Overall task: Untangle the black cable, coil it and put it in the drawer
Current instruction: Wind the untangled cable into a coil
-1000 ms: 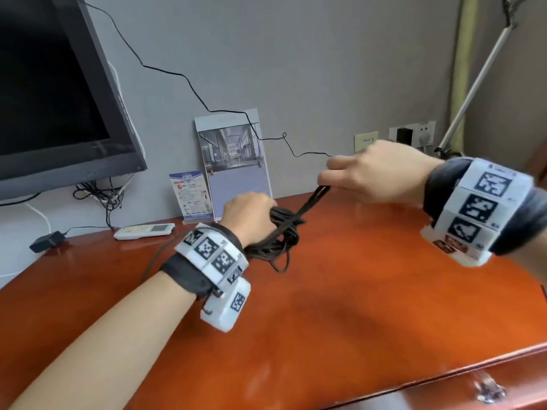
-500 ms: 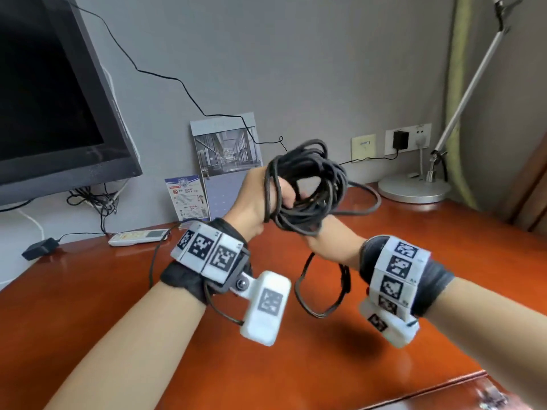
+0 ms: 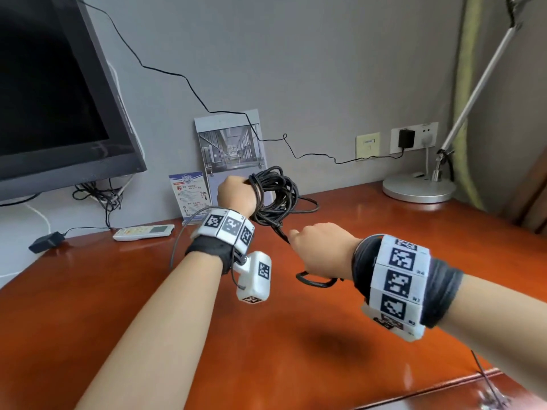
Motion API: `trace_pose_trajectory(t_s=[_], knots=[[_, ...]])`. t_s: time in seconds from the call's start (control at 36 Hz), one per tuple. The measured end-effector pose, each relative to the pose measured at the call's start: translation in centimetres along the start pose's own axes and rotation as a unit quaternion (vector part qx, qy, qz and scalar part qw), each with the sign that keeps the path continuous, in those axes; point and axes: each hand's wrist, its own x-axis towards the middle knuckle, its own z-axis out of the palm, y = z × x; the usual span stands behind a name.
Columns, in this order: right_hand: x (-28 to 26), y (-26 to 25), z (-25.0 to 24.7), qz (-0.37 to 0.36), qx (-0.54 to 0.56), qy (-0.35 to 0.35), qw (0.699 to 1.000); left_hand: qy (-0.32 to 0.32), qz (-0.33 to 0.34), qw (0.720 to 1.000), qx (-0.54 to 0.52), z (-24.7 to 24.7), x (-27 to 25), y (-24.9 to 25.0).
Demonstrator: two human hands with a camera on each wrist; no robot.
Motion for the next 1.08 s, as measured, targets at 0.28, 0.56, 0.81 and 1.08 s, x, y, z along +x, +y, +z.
trace_pose_trajectory(t_s=[0.28, 0.56, 0.81, 1.08], knots=[[-0.5, -1.6, -2.1, -0.068, -0.218, -0.034, 0.973, -0.037, 0.108, 0.974, 0.195, 1.2, -2.5, 0.0], [1.8, 4.8, -4.7, -0.228, -0.296, 0.089, 0.923, -0.190, 0.278, 0.885, 0.322, -0.9, -4.1, 1.6], [2.3, 5.5, -2.8, -0.217, -0.095, 0.159, 0.958, -0.330, 0.354, 0.782, 0.392, -2.1, -5.1, 2.7], [1.7, 6.9, -0.5, -0.186, 0.517, -0.060, 0.834, -0.500, 0.274, 0.817, 0.087, -3.2, -6.4, 0.4]])
